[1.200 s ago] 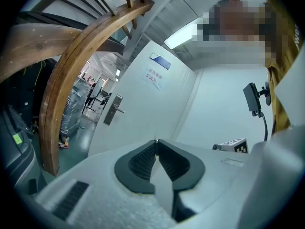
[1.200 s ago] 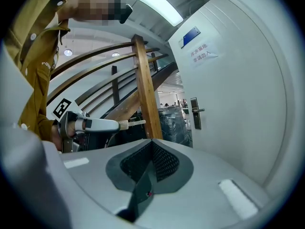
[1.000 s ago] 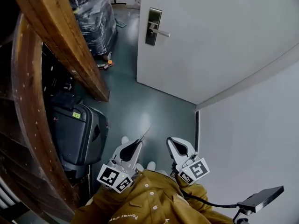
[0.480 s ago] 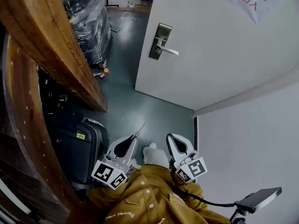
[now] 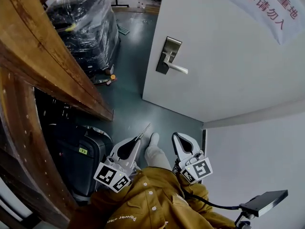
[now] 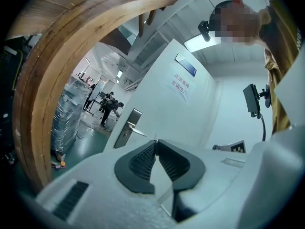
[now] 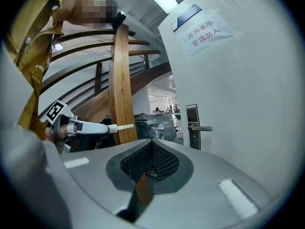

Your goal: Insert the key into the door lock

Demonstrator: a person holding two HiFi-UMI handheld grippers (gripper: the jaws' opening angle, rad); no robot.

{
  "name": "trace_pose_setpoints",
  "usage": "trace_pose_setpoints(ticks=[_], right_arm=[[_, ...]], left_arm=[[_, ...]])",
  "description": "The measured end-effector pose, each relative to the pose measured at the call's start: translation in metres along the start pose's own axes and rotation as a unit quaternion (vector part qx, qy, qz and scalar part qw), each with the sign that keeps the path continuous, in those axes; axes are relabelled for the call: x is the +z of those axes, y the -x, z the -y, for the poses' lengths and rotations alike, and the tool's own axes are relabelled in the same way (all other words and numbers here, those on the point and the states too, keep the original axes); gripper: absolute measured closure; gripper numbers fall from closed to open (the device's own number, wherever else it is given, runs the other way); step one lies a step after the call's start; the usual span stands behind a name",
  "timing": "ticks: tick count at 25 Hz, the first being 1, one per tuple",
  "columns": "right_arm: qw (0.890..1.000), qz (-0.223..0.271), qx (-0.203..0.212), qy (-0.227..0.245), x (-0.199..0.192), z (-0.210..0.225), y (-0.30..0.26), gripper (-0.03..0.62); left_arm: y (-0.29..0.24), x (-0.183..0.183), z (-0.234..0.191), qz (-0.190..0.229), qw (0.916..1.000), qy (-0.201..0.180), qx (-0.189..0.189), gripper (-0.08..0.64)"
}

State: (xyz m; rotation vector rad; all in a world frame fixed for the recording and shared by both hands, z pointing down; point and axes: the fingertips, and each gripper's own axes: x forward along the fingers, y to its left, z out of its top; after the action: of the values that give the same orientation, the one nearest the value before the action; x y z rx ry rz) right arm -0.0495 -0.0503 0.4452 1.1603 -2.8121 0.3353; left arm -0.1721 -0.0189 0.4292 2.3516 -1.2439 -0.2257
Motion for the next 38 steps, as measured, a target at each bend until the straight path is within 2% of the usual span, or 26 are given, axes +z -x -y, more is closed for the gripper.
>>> trace_pose_setpoints(ticks=[4, 8, 13, 16, 18, 20, 22, 24, 26, 28, 31, 36, 38], right_arm=[[1.0, 0.006, 0.018, 0.007, 0.016, 0.049, -0.029, 0.588], [0.999, 0.009, 0.038, 0.009, 0.027, 0.099, -0.05, 0.588], [0.998, 0.012, 0.064, 0.025, 0.044, 0.146, -0.067, 0.588], [0.998, 0.017, 0.061, 0.029, 0.056, 0.166, -0.065, 0.588], [0.998, 0.02, 0.057, 0.027, 0.058, 0.178, -0.066, 0.586], [0.998, 0.024, 0.054, 0.022, 0.06, 0.187, -0.068, 0.586], [0.998, 0.027, 0.051, 0.018, 0.06, 0.187, -0.067, 0.588], [0.998, 0.028, 0.05, 0.018, 0.06, 0.187, -0.066, 0.588], [0.998, 0.027, 0.049, 0.016, 0.057, 0.188, -0.067, 0.586], [0.998, 0.027, 0.046, 0.015, 0.057, 0.189, -0.065, 0.588], [0.999, 0.026, 0.037, 0.013, 0.056, 0.189, -0.062, 0.588], [0.999, 0.017, 0.037, 0.013, 0.051, 0.187, -0.064, 0.588], [0.999, 0.017, 0.04, 0.014, 0.053, 0.184, -0.065, 0.588]], left_arm=[[-0.058, 0.013, -0.01, -0.003, 0.9999, -0.004, 0.009, 0.535], [-0.116, 0.016, -0.018, -0.005, 0.9997, 0.012, 0.021, 0.535], [-0.163, 0.016, -0.018, -0.017, 0.9995, 0.004, 0.028, 0.535], [-0.178, 0.017, -0.022, -0.012, 0.9989, 0.03, 0.035, 0.535], [-0.19, 0.014, -0.037, 0.002, 0.9962, 0.075, 0.042, 0.535], [-0.203, 0.006, -0.064, 0.024, 0.9863, 0.154, 0.053, 0.535], [-0.213, -0.01, -0.098, 0.042, 0.9691, 0.233, 0.068, 0.535], [-0.225, -0.027, -0.131, 0.045, 0.9554, 0.278, 0.089, 0.535], [-0.241, -0.038, -0.156, 0.044, 0.9464, 0.303, 0.102, 0.535], [-0.258, -0.039, -0.168, 0.055, 0.9391, 0.327, 0.089, 0.535], [-0.279, -0.04, -0.177, 0.07, 0.922, 0.374, 0.072, 0.536], [-0.302, -0.043, -0.193, 0.078, 0.9122, 0.396, 0.07, 0.536], [-0.313, -0.036, -0.188, 0.089, 0.9043, 0.415, 0.048, 0.536]])
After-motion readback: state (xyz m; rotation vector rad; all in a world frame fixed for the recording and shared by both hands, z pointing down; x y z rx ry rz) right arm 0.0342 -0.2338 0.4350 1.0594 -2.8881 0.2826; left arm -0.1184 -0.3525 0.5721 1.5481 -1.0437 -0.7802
